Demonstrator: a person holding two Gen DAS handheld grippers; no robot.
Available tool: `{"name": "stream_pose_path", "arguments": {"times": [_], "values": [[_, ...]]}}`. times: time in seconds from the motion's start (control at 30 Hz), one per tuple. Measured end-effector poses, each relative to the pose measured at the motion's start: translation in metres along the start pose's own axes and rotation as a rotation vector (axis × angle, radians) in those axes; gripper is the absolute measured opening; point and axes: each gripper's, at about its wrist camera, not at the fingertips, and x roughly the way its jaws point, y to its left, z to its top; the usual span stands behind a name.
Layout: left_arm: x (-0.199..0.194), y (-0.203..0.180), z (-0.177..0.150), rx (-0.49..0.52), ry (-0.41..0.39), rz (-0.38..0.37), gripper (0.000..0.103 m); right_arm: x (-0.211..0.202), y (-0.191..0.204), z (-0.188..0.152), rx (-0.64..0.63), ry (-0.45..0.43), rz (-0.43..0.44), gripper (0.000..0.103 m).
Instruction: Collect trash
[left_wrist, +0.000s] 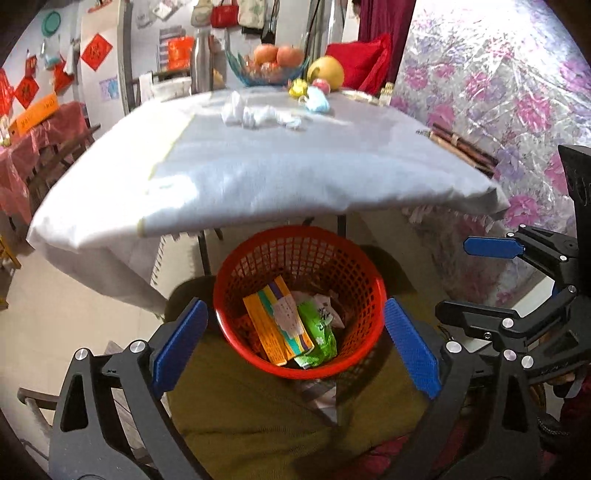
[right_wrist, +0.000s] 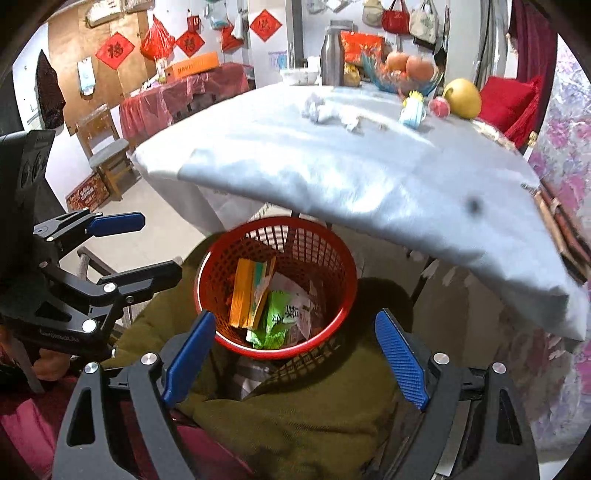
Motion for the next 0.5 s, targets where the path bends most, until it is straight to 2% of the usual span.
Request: {"name": "stream_pose_path", "arguments": {"times": [0.5], "values": [[-0.077,-0.014,0.049,0.056,-0.221,0.084,0.096,-0.096,-0.003,0.035,0.008,-0.273,-0.032,0.092]]}}
